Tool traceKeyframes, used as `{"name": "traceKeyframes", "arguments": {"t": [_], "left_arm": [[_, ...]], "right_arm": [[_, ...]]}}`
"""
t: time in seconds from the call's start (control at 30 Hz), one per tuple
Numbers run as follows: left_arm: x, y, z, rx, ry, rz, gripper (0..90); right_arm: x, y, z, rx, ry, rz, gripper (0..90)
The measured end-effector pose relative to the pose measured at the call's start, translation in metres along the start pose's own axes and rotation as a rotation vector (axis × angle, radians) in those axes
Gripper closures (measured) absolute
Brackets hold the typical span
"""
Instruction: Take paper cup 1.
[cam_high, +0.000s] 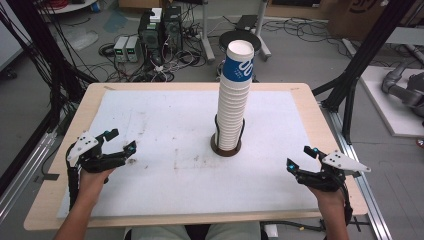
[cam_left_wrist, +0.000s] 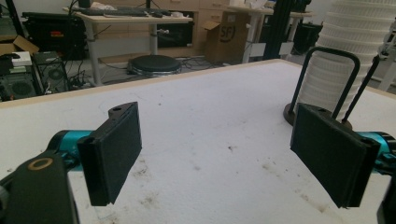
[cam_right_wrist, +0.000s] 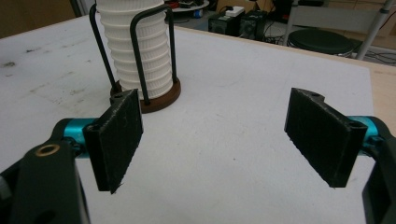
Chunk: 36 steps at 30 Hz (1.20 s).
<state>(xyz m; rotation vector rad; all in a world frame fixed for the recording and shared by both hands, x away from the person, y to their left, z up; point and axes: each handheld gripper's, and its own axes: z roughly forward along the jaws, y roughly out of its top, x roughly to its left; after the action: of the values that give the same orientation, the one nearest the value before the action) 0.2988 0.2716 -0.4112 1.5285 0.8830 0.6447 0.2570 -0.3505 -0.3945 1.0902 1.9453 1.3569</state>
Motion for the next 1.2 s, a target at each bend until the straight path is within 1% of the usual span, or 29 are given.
{"name": "traceKeyframes", "arguments": {"t": [0.2, 0.23, 0.37, 0.43, 0.53, 0.7, 0.73, 0.77, 0.8, 0.83, 0.87, 0.9, 0.93, 0.97, 1.0, 1.03, 1.1, 1.13, 1.17, 1.2], "left_arm": [[0.0, -0.001, 0.001, 0.0, 0.001, -0.011, 16.4], [0.0, -0.001, 0.002, 0.003, 0.001, -0.008, 16.4], [-0.001, -0.001, 0.004, 0.005, 0.001, -0.009, 16.4], [-0.001, -0.001, 0.004, 0.002, 0.0, -0.014, 16.2], [-0.002, -0.001, 0.004, 0.001, -0.018, -0.027, 16.2], [-0.007, -0.001, 0.005, 0.002, -0.041, -0.026, 16.2], [-0.007, -0.001, 0.005, 0.004, -0.042, -0.024, 15.8], [-0.008, -0.001, 0.005, 0.003, -0.049, -0.032, 15.8], [-0.008, -0.001, 0.005, 0.003, -0.049, -0.032, 15.8], [-0.009, 0.0, 0.005, 0.003, -0.05, -0.033, 15.8], [-0.011, 0.0, 0.005, -0.001, -0.051, -0.035, 15.8], [-0.011, 0.0, 0.005, -0.001, -0.051, -0.035, 15.8], [-0.013, -0.001, 0.007, 0.003, -0.049, -0.026, 15.6], [-0.013, -0.001, 0.007, 0.003, -0.049, -0.026, 15.6], [-0.013, -0.002, 0.008, 0.008, -0.055, -0.019, 15.6], [-0.013, -0.002, 0.008, 0.011, -0.059, -0.023, 15.7], [-0.014, -0.004, 0.01, 0.016, -0.071, -0.027, 15.6], [-0.014, -0.004, 0.011, 0.019, -0.074, -0.023, 15.6], [-0.015, -0.004, 0.011, 0.02, -0.075, -0.017, 15.7], [-0.015, -0.004, 0.011, 0.017, -0.076, -0.014, 15.6]], "right_arm": [[-0.001, 0.0, -0.002, -0.007, 0.002, 0.008, 19.8], [-0.001, 0.0, -0.002, -0.009, 0.002, 0.01, 19.8], [-0.001, 0.003, -0.001, -0.021, 0.015, 0.017, 19.9], [0.001, 0.005, -0.001, -0.023, 0.02, 0.014, 19.8], [0.002, 0.005, -0.002, -0.019, 0.026, 0.014, 19.9], [0.006, 0.012, 0.0, -0.027, 0.056, 0.03, 19.8], [0.009, 0.019, 0.001, -0.034, 0.068, 0.029, 19.8], [0.011, 0.023, 0.001, -0.038, 0.074, 0.023, 19.8], [0.011, 0.023, 0.001, -0.038, 0.074, 0.023, 19.8], [0.013, 0.027, 0.001, -0.047, 0.081, 0.021, 19.9], [0.018, 0.036, 0.001, -0.057, 0.101, 0.011, 19.9], [0.018, 0.036, 0.001, -0.057, 0.101, 0.011, 19.9], [0.023, 0.047, 0.0, -0.065, 0.114, -0.005, 19.9], [0.024, 0.053, 0.0, -0.067, 0.123, -0.007, 19.8], [0.024, 0.053, 0.0, -0.067, 0.123, -0.007, 19.8], [0.027, 0.067, -0.001, -0.076, 0.131, -0.038, 19.9], [0.029, 0.084, -0.001, -0.078, 0.144, -0.054, 19.9], [0.029, 0.084, -0.001, -0.078, 0.144, -0.054, 19.9], [0.029, 0.092, -0.001, -0.082, 0.148, -0.065, 19.9], [0.03, 0.11, -0.001, -0.084, 0.166, -0.076, 19.9]]}}
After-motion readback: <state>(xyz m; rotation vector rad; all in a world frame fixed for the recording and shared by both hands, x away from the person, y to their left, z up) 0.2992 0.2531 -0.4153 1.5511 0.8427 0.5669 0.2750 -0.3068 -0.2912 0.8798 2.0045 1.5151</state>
